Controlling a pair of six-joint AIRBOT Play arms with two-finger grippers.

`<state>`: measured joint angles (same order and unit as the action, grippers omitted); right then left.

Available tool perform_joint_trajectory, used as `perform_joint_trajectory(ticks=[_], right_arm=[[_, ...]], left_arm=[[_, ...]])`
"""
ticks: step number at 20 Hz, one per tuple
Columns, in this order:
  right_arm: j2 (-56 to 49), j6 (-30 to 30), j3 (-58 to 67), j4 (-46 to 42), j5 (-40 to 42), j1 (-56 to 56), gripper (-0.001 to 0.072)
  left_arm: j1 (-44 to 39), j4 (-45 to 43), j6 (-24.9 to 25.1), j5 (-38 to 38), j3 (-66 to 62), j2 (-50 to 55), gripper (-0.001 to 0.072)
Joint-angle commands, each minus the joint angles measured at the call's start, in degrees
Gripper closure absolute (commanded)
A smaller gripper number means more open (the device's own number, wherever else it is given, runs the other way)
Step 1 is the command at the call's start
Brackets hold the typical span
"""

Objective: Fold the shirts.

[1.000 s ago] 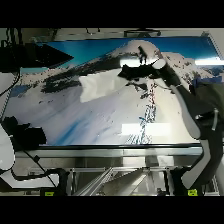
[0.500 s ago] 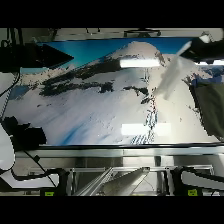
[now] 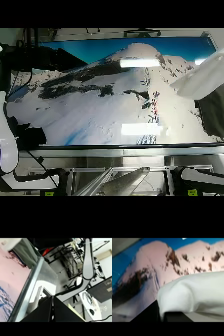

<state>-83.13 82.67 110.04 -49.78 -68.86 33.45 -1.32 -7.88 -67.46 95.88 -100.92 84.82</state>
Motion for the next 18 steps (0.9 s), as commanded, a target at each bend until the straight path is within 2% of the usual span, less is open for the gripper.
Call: perform_joint_trajectory(ticks=[1, 2, 4, 8, 13, 16, 17, 18], right_arm=[[-7.61, 0.57, 14.56, 6.82, 2.93, 4.42, 0.0692], [-8.24, 2.67, 15.63, 6.95, 2.32, 5.84, 0.0692], [-7.19, 3.06, 11.47, 6.91, -2.27, 8.63, 0.0693], [2.19, 5.70, -11.87, 6.03, -8.39, 16.46, 0.0693], [16.92, 5.66, -45.33, -16.24, -7.23, 25.09, 0.0691], [17.44, 4.68, -54.45, -18.40, -5.75, 29.66, 0.0684], [17.44, 3.89, -55.76, -18.45, -5.07, 30.62, 0.0669], [17.38, 3.91, -56.15, -18.43, -4.57, 31.06, 0.0475]], left_arm=[[-2.62, -0.09, -0.09, -2.10, 0.02, 0.00, 0.0705], [-3.10, -0.07, -0.07, -2.64, 0.00, 0.00, 0.0705], [-3.61, -0.13, -0.04, -2.84, 0.02, 0.02, 0.0705], [-3.69, -0.11, -0.02, -1.20, 0.02, 0.02, 0.0705], [-3.72, -0.11, -0.04, 1.97, 0.02, 0.00, 0.0705], [-3.72, -0.09, -0.07, 2.08, 0.02, 0.00, 0.0705], [-3.72, -0.09, -0.07, 2.10, 0.02, 0.00, 0.0705], [-3.72, -0.09, -0.07, 2.10, 0.02, 0.00, 0.0705]])
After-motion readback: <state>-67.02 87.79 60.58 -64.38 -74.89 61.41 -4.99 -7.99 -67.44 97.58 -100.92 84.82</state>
